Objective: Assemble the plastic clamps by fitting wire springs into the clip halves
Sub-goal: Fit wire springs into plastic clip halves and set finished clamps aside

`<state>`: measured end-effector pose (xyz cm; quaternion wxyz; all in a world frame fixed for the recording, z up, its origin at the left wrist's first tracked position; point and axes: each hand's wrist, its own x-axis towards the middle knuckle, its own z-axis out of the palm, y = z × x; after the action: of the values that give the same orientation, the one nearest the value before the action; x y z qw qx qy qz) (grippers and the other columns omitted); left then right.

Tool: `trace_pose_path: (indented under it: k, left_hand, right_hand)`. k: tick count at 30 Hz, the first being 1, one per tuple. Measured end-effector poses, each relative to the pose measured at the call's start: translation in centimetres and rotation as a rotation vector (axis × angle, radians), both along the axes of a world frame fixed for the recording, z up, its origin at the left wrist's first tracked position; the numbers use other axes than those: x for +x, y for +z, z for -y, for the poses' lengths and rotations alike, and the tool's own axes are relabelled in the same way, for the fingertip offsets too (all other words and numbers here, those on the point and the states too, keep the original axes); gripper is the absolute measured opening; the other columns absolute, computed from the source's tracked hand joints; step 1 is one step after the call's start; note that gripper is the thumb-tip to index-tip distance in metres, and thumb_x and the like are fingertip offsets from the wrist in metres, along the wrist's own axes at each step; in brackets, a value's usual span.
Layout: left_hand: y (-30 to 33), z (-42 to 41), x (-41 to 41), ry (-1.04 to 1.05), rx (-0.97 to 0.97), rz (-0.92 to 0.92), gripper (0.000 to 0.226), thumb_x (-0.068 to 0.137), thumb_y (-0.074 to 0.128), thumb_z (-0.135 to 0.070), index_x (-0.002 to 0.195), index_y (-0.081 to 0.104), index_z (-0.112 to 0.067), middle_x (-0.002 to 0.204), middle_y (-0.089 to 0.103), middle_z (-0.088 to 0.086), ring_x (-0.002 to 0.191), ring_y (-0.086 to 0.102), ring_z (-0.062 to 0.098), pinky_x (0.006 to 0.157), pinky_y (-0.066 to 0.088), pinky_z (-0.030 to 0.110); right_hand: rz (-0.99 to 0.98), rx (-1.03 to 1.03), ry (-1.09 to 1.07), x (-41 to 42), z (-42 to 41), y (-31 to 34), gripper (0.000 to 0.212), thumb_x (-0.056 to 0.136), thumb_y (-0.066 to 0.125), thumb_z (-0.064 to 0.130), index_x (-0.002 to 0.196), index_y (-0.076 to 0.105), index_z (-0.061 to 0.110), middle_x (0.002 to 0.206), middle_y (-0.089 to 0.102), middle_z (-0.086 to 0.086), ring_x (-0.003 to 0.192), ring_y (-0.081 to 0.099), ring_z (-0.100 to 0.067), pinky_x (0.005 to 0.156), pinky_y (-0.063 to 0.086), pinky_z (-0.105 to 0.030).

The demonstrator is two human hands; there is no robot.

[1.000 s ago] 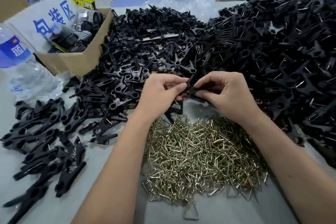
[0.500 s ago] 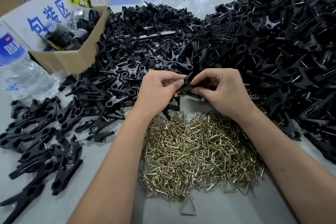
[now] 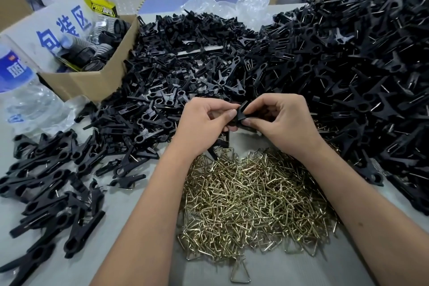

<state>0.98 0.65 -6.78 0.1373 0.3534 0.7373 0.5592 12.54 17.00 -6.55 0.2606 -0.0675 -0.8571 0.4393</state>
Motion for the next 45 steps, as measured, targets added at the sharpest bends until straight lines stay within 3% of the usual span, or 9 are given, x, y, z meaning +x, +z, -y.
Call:
trace_pose_path:
  k: [5, 9, 13, 17, 22, 32, 36, 41, 45]
  left_hand:
    - [-0.2, 0.1, 0.2, -0.015, -0.069, -0.089, 0.044, 0.078, 0.090, -0.017, 0.121, 0.077, -0.017, 0.078, 0.078, 0.003, 0.072, 0.068, 0.016, 0.086, 0.063, 0.042]
    - [0.0, 0.2, -0.1, -0.019, 0.002, -0.085, 0.040, 0.075, 0.090, -0.011, 0.114, 0.079, -0.012, 0.086, 0.078, -0.004, 0.080, 0.073, 0.007, 0.079, 0.061, 0.029]
    - [0.2, 0.6, -0.9, 0.059, 0.035, -0.142, 0.035, 0.077, 0.089, -0.012, 0.110, 0.081, -0.014, 0.098, 0.072, 0.001, 0.091, 0.071, 0.024, 0.079, 0.063, 0.046]
    - [0.1, 1.1, -1.3, 0.200, 0.118, -0.049, 0.030, 0.081, 0.087, -0.013, 0.110, 0.081, -0.021, 0.096, 0.070, 0.001, 0.077, 0.073, 0.027, 0.056, 0.063, 0.048]
    - [0.0, 0.8, -1.8, 0.350, 0.170, -0.135, 0.032, 0.076, 0.090, -0.010, 0.107, 0.082, -0.019, 0.094, 0.075, -0.003, 0.086, 0.069, 0.017, 0.078, 0.060, 0.036]
    - [-0.5, 0.5, -2.0, 0.382, 0.151, -0.158, 0.038, 0.072, 0.092, -0.006, 0.099, 0.080, -0.030, 0.088, 0.072, -0.010, 0.081, 0.069, 0.009, 0.074, 0.063, 0.029]
    - [-0.6, 0.5, -1.9, 0.376, 0.157, -0.180, 0.038, 0.072, 0.093, -0.009, 0.098, 0.079, -0.033, 0.086, 0.071, -0.010, 0.080, 0.068, 0.008, 0.074, 0.061, 0.026]
    - [-0.5, 0.5, -1.8, 0.380, 0.149, -0.178, 0.040, 0.071, 0.094, -0.012, 0.098, 0.077, -0.036, 0.082, 0.070, -0.014, 0.078, 0.068, 0.008, 0.075, 0.063, 0.034]
    - [-0.5, 0.5, -1.8, 0.375, 0.146, -0.166, 0.043, 0.071, 0.094, -0.011, 0.094, 0.076, -0.042, 0.081, 0.069, -0.014, 0.076, 0.070, 0.010, 0.070, 0.064, 0.040]
  right_hand:
    - [-0.023, -0.020, -0.035, 0.0, 0.1, 0.0, 0.016, 0.077, 0.090, 0.006, 0.085, 0.078, 0.012, 0.076, 0.076, 0.003, 0.066, 0.073, -0.013, 0.062, 0.063, -0.038]
    - [-0.036, -0.055, 0.000, 0.0, 0.1, -0.2, 0.020, 0.076, 0.092, 0.009, 0.089, 0.077, 0.013, 0.079, 0.076, 0.004, 0.071, 0.074, -0.013, 0.066, 0.063, -0.034]
    - [-0.024, -0.061, -0.012, -0.2, 0.4, -0.3, 0.033, 0.080, 0.090, 0.014, 0.101, 0.066, 0.016, 0.085, 0.075, 0.005, 0.077, 0.073, -0.012, 0.070, 0.060, -0.026]
    - [0.040, 0.157, 0.033, -0.1, 0.9, 0.1, 0.017, 0.087, 0.081, 0.028, 0.090, 0.066, 0.022, 0.077, 0.069, 0.011, 0.070, 0.067, -0.005, 0.063, 0.053, -0.017]
    - [0.351, 0.483, 0.238, -0.1, 2.0, 0.5, 0.024, 0.083, 0.076, 0.054, 0.088, 0.074, 0.030, 0.083, 0.065, 0.017, 0.077, 0.061, 0.001, 0.072, 0.055, -0.030]
    - [0.332, -0.110, 0.330, 0.1, 1.4, 0.9, 0.005, 0.096, 0.072, 0.012, 0.097, 0.067, 0.015, 0.084, 0.074, -0.010, 0.072, 0.075, -0.023, 0.067, 0.063, -0.051]
    - [0.263, -0.217, 0.358, 0.3, 1.1, 0.9, 0.023, 0.094, 0.073, 0.002, 0.107, 0.078, 0.020, 0.087, 0.074, -0.010, 0.068, 0.073, -0.020, 0.057, 0.056, -0.019]
    - [0.270, -0.211, 0.346, 0.2, 1.2, 0.4, 0.007, 0.091, 0.078, 0.006, 0.094, 0.078, 0.013, 0.072, 0.075, -0.013, 0.062, 0.075, -0.026, 0.051, 0.056, -0.025]
    - [0.210, -0.230, 0.297, 0.2, 1.2, 0.5, 0.002, 0.089, 0.081, 0.013, 0.091, 0.080, 0.013, 0.068, 0.074, -0.010, 0.049, 0.067, -0.012, 0.045, 0.050, -0.020]
